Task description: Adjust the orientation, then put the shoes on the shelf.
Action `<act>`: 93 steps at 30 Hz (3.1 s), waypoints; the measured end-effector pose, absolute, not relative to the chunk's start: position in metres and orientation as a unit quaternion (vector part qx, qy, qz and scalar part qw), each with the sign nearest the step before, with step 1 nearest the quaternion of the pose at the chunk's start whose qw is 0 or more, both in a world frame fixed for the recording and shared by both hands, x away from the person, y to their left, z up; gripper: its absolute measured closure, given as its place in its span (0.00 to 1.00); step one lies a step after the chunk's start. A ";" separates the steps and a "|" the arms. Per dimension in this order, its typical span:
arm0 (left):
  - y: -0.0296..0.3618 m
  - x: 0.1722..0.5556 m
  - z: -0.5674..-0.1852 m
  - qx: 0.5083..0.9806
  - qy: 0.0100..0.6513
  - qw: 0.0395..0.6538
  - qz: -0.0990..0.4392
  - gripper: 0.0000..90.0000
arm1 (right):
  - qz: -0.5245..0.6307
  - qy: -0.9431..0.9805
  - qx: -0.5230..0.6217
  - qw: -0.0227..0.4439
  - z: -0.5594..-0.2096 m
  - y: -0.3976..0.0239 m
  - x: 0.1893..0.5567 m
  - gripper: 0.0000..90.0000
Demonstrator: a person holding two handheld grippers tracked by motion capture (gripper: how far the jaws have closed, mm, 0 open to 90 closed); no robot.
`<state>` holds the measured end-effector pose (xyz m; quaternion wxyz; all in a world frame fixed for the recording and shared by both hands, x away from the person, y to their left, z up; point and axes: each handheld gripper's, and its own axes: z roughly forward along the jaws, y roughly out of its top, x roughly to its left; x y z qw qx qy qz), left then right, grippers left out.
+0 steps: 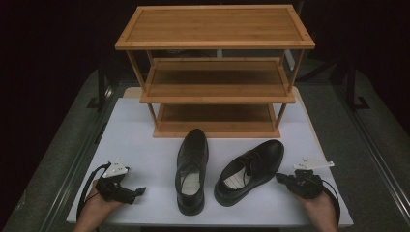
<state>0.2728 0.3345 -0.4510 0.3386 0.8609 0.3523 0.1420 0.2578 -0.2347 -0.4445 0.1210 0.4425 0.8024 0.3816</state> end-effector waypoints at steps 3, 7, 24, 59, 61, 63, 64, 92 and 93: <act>0.334 0.273 -0.451 0.861 0.353 0.338 0.142 0.00 | 0.379 0.805 0.441 0.115 -0.446 -0.231 0.259 1.00; 0.334 0.273 -0.451 0.861 0.353 0.338 0.142 0.00 | 0.375 0.810 0.437 0.114 -0.447 -0.228 0.261 1.00; 0.334 0.273 -0.451 0.861 0.353 0.338 0.142 0.00 | 0.374 0.818 0.426 0.102 -0.446 -0.216 0.290 1.00; 0.334 0.273 -0.451 0.861 0.352 0.338 0.142 0.00 | 0.382 0.841 0.375 0.082 -0.439 -0.148 0.315 1.00; 0.335 0.273 -0.451 0.861 0.352 0.338 0.142 0.00 | 0.382 0.842 0.371 0.080 -0.439 -0.146 0.315 1.00; 0.334 0.273 -0.451 0.861 0.352 0.339 0.142 0.00 | 0.381 0.843 0.371 0.081 -0.438 -0.145 0.313 1.00; 0.334 0.273 -0.451 0.861 0.352 0.339 0.142 0.00 | 0.382 0.843 0.371 0.080 -0.439 -0.146 0.313 1.00; 0.310 0.277 -0.420 0.845 0.352 0.384 0.122 0.06 | 0.412 0.806 0.409 0.116 -0.404 -0.178 0.310 0.45; 0.306 0.278 -0.416 0.846 0.348 0.384 0.123 0.06 | 0.415 0.804 0.409 0.117 -0.402 -0.179 0.309 0.45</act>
